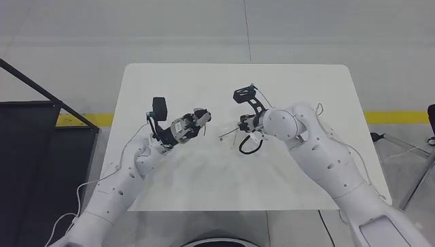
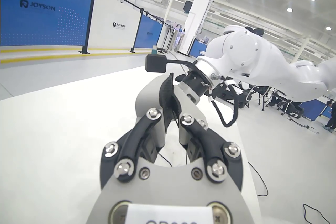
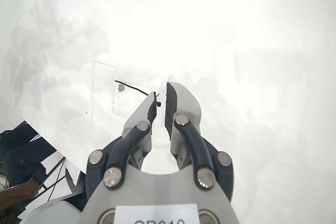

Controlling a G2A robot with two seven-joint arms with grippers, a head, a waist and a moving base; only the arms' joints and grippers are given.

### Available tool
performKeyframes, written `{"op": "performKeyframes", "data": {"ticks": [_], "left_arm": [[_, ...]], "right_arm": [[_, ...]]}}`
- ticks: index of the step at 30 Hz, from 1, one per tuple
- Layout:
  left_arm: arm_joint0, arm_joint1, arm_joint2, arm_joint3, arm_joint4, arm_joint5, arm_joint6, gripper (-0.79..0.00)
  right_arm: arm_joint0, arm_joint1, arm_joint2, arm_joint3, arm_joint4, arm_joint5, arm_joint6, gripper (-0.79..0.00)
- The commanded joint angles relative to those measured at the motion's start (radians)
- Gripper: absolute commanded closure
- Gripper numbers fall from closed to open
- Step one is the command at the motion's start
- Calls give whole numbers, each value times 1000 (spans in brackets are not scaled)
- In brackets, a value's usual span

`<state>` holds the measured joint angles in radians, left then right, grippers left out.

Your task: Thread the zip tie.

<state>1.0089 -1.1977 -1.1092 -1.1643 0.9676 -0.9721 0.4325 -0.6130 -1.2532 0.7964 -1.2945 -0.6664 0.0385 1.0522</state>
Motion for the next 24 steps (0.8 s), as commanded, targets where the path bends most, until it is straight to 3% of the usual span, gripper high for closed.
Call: {"op": "performKeyframes", "data": {"ticks": [1, 7, 10, 24], "left_arm": [[0, 0, 0, 0, 0, 0, 0, 0], [0, 0, 0, 0, 0, 0, 0, 0], [0, 0, 0, 0, 0, 0, 0, 0], [12, 0, -3, -24, -5, 28, -15, 0]], "right_arm": [[-1, -1, 1, 1, 0, -2, -1, -132], [-4, -4, 7, 3, -1, -10, -2, -123], [-5, -5, 10, 5, -3, -13, -2, 0], [-78, 17, 127, -76, 44, -9, -50, 0]]}}
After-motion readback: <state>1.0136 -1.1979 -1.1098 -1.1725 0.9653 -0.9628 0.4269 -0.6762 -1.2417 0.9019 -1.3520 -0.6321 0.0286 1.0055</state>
